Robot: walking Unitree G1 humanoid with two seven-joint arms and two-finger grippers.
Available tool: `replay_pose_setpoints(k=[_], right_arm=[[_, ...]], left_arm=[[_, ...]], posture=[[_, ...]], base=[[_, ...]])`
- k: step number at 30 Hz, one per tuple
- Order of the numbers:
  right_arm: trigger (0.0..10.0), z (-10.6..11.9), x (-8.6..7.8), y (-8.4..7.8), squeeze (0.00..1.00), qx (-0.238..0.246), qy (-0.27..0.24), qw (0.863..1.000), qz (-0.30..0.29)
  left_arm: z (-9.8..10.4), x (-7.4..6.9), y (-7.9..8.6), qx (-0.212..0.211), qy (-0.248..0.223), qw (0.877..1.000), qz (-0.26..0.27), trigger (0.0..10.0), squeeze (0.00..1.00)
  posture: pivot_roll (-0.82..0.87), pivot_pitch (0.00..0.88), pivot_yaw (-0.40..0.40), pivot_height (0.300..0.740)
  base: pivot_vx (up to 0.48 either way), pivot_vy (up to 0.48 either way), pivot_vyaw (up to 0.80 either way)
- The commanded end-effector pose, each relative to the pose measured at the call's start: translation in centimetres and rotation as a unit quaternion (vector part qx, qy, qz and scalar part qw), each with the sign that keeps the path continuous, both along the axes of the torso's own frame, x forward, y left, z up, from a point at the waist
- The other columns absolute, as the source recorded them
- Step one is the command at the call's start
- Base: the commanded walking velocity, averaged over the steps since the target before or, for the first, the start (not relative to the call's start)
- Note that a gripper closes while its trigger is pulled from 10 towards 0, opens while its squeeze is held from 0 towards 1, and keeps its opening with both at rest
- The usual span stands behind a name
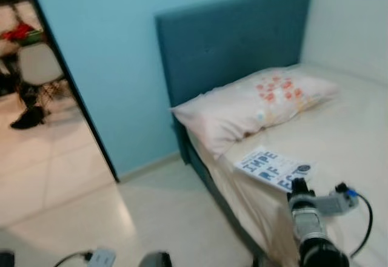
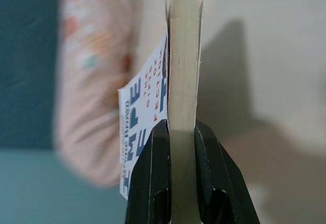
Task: Clean up the room
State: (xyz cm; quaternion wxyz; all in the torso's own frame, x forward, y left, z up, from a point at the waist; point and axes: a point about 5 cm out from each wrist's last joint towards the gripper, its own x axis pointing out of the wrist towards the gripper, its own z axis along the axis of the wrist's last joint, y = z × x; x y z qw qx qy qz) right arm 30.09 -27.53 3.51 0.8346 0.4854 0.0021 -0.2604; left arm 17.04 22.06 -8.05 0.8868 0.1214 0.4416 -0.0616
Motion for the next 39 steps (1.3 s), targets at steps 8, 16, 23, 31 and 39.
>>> replay_pose_setpoints(k=[8, 16, 23, 31, 39], right_arm=[[10.0, 1.6, 2.0, 1.6, 0.0, 0.001, -0.026, 0.999, 0.025], [10.0, 2.2, 2.5, 1.7, 0.0, -0.004, -0.035, 0.999, 0.027], [10.0, 4.1, 3.5, 0.9, 0.0, 0.002, -0.072, 0.997, 0.003], [10.0, 8.4, 4.7, -1.7, 0.0, 0.019, -0.165, 0.984, -0.069], [10.0, 7.4, 4.5, -0.8, 0.01, 0.022, -0.155, 0.986, -0.058]], left_arm=[[-0.7, -2.0, 0.1, 0.001, 0.017, 1.0, -0.015, 10.0, 0.0], [-1.1, -4.0, 0.3, -0.006, 0.022, 0.999, -0.023, 10.0, 0.0], [-1.2, -6.0, 1.3, -0.006, 0.025, 0.999, -0.025, 10.0, 0.0], [-0.9, -6.8, 1.6, -0.009, 0.01, 0.998, -0.054, 10.0, 0.0], [-0.9, -7.0, 1.3, -0.009, 0.012, 0.998, -0.069, 10.0, 0.0]], posture=[[0.18, 0.19, 0.058, 0.571], [0.21, 0.257, 0.065, 0.571], [0.25, 0.324, 0.082, 0.571], [0.28, 0.368, 0.089, 0.571], [0.28, 0.364, 0.095, 0.571]], base=[[0.0, 0.0, 0.0], [0.0, 0.0, 0.0], [0.0, 0.0, 0.0], [0.0, 0.0, 0.0], [0.0, 0.0, 0.0]])
